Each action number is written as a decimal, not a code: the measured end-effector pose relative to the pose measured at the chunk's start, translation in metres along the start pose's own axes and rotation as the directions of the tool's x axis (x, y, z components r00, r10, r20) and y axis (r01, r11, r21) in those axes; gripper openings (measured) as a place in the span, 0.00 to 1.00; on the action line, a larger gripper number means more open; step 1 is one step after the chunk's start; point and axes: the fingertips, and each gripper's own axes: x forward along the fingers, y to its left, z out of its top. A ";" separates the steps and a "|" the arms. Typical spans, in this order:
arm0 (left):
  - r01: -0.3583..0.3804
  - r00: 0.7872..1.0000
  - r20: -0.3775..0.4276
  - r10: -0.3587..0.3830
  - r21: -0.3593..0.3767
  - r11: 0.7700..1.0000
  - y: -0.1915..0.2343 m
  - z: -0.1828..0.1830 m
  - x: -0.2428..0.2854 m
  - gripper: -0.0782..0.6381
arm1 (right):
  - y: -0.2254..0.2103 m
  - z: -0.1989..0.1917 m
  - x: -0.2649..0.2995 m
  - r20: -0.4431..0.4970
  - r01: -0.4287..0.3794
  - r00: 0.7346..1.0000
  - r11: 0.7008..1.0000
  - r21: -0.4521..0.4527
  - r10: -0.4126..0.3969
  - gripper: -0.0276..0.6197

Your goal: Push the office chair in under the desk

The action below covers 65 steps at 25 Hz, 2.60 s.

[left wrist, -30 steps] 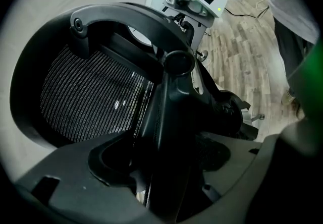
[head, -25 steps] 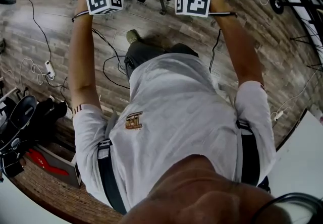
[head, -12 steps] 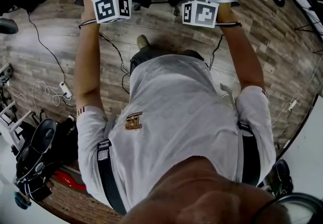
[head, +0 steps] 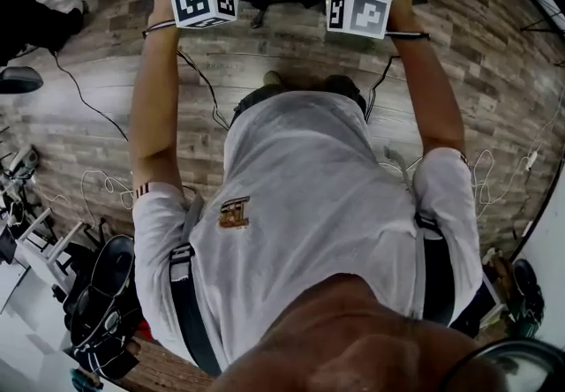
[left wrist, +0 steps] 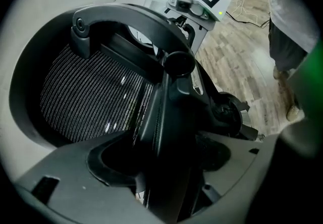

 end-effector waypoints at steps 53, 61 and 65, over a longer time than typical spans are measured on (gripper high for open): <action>0.027 0.993 0.118 -0.031 0.033 0.999 0.099 -0.163 0.200 0.59 | -0.046 0.017 0.256 -0.197 -0.022 0.980 0.999 0.034 0.028 0.44; 0.018 0.992 0.124 -0.022 0.029 0.999 0.105 -0.173 0.214 0.59 | -0.050 0.019 0.275 -0.175 -0.014 0.984 0.999 0.040 0.021 0.44; 0.012 0.992 0.125 -0.016 0.031 0.999 0.107 -0.171 0.215 0.59 | -0.051 0.017 0.273 -0.175 -0.009 0.984 0.999 0.039 0.016 0.44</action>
